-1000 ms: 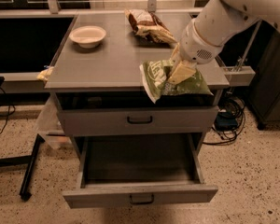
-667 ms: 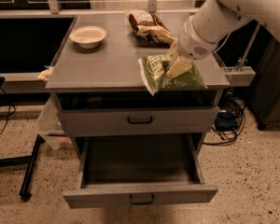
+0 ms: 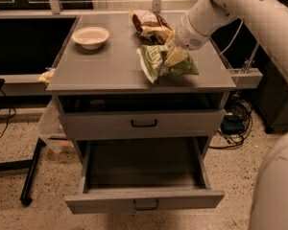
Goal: Pick green jalapeno chip bag from middle drawer and place on counter
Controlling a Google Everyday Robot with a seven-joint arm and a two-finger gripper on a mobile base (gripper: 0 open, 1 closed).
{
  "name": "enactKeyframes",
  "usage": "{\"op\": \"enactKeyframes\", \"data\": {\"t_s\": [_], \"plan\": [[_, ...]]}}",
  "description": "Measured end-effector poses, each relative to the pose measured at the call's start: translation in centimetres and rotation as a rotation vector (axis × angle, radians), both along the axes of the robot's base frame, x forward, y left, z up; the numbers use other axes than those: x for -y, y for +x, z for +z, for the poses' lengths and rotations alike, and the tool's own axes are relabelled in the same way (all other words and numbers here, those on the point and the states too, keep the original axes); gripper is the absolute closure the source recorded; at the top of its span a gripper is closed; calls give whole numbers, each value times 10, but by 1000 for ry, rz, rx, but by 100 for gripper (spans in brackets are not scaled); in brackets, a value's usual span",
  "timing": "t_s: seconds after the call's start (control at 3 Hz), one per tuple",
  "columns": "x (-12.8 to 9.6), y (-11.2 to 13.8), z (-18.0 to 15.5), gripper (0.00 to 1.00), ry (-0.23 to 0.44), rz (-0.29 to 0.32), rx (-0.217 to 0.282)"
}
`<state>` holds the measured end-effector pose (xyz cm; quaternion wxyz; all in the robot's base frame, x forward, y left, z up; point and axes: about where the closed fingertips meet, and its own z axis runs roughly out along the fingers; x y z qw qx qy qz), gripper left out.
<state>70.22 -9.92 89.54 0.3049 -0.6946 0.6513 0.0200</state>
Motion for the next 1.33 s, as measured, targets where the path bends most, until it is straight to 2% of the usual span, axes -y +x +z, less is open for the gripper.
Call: {"op": "enactKeyframes", "data": {"t_s": [0.33,1.33], "plan": [[0,10,3,86,12,-3,15],[0,9,2,16,11,-2,13]]}}
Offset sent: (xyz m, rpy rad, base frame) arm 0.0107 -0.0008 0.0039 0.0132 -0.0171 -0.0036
